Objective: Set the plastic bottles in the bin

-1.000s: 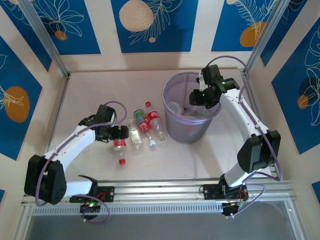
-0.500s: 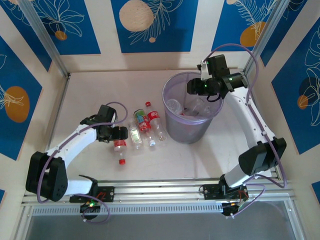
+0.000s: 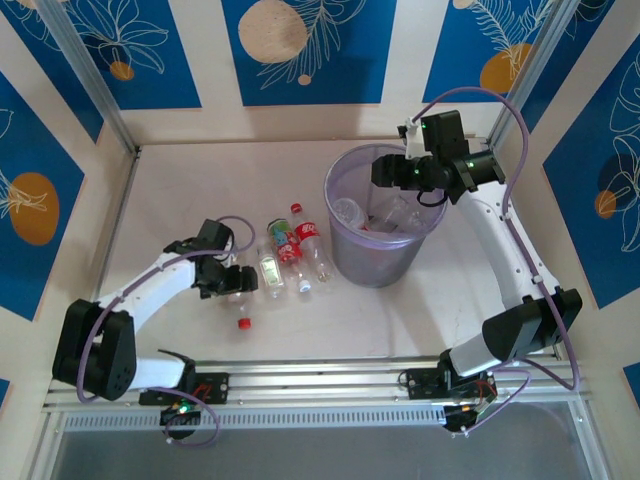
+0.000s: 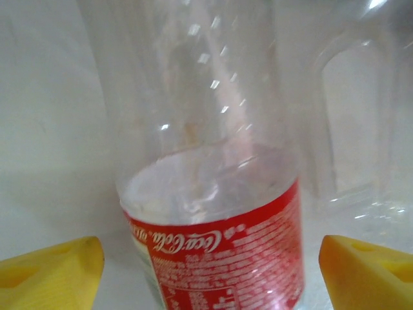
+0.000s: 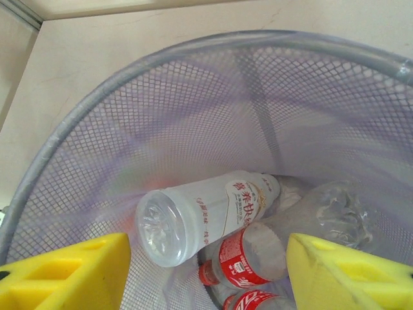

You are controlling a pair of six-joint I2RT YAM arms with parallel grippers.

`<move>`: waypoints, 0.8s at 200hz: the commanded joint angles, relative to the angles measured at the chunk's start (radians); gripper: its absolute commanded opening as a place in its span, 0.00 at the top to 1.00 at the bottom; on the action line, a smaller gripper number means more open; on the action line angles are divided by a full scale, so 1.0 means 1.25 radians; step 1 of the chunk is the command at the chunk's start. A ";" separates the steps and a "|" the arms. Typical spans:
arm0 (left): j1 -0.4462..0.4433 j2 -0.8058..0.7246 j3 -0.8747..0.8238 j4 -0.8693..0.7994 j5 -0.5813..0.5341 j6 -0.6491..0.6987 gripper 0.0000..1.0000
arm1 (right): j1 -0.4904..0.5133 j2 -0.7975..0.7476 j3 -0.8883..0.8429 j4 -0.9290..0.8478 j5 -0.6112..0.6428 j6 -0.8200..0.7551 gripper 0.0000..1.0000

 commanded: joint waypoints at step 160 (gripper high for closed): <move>0.003 -0.047 0.185 -0.070 0.024 0.070 0.54 | 0.018 -0.036 0.021 0.019 -0.059 0.038 0.34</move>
